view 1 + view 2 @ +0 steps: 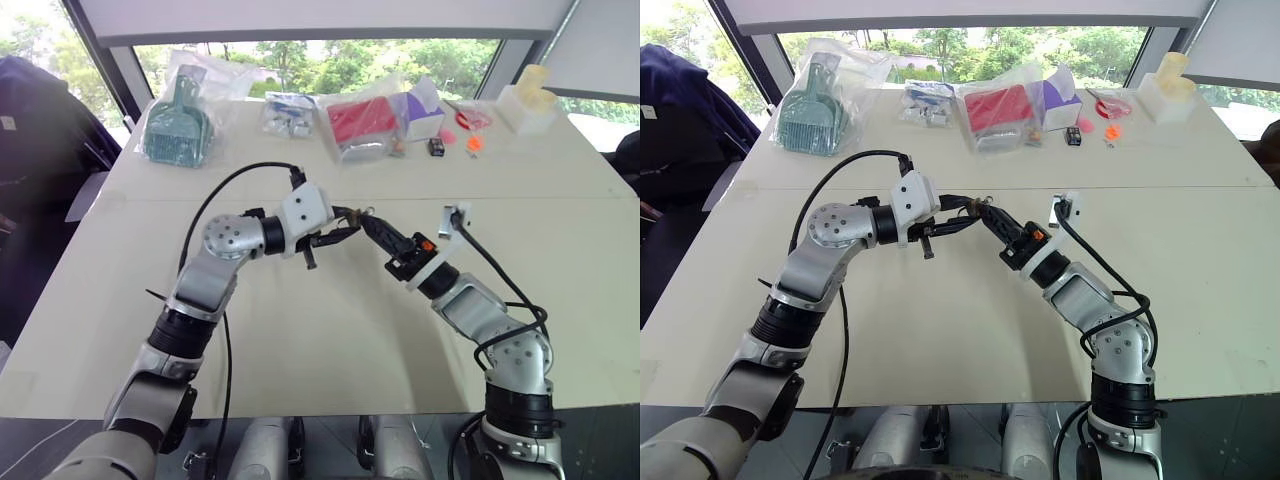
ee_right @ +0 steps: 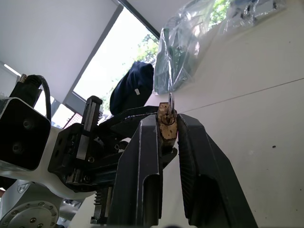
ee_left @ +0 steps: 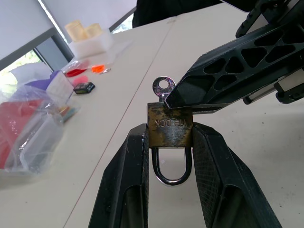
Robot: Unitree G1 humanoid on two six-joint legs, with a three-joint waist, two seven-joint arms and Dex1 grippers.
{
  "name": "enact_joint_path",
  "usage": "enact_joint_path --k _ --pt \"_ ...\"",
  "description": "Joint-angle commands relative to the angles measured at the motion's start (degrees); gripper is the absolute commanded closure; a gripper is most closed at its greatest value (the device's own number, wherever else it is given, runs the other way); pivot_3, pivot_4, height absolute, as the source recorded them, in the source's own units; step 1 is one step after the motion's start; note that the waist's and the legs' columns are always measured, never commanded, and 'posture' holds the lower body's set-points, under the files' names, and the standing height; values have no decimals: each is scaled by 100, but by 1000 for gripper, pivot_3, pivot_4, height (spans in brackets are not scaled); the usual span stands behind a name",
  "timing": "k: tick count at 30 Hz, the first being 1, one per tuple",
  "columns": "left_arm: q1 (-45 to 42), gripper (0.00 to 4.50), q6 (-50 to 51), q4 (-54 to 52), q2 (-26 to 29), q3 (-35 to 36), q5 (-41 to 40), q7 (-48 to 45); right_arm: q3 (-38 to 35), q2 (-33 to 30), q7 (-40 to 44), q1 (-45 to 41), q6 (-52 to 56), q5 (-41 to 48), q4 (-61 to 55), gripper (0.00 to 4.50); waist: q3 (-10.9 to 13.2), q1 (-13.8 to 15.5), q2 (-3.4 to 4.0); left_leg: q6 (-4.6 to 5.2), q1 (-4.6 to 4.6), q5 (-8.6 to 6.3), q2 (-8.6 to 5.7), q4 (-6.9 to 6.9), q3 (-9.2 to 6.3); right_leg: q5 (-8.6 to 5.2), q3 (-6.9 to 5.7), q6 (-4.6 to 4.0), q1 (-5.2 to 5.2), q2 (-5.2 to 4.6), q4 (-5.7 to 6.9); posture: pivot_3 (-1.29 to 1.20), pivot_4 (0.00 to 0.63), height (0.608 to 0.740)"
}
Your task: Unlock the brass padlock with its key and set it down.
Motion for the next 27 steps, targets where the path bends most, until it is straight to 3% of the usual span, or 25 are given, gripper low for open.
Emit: enact_joint_path --k 1,6,14,17,22,27 --pt "26 3762 -63 -284 -11 -33 -116 4 -45 74 15 2 -129 109 -91 3545 0 1 0 0 0 0 0 0 0 0 0 -1 0 0 0 0 150 735" --pt "49 3762 -64 -307 13 -13 -124 -8 -39 72 -33 -2 -168 33 -65 1260 0 2 0 0 0 0 0 0 0 -1 0 -3 0 0 0 0 150 735" --pt "41 3762 -66 -315 28 -10 -157 -2 -60 144 -101 -45 -318 36 8 1260 0 -2 1 -1 0 0 0 0 0 -1 0 -3 0 0 0 0 150 735" --pt "55 3762 -58 -345 34 -9 -166 2 -78 185 -129 -42 -381 59 -2 2081 0 -1 1 -1 0 1 0 0 0 -1 0 -1 0 0 0 0 150 735" --pt "54 3762 -85 -357 41 -14 -160 26 -56 201 -129 -21 -378 126 -56 4470 0 -4 1 -1 0 1 0 0 0 -1 0 -2 0 0 0 0 150 735" --pt "-15 3762 -629 -294 65 -75 111 155 -12 202 -192 -36 -319 171 -48 4470 1 -1 2 -1 0 1 0 0 0 -2 0 -3 0 0 0 0 150 735"
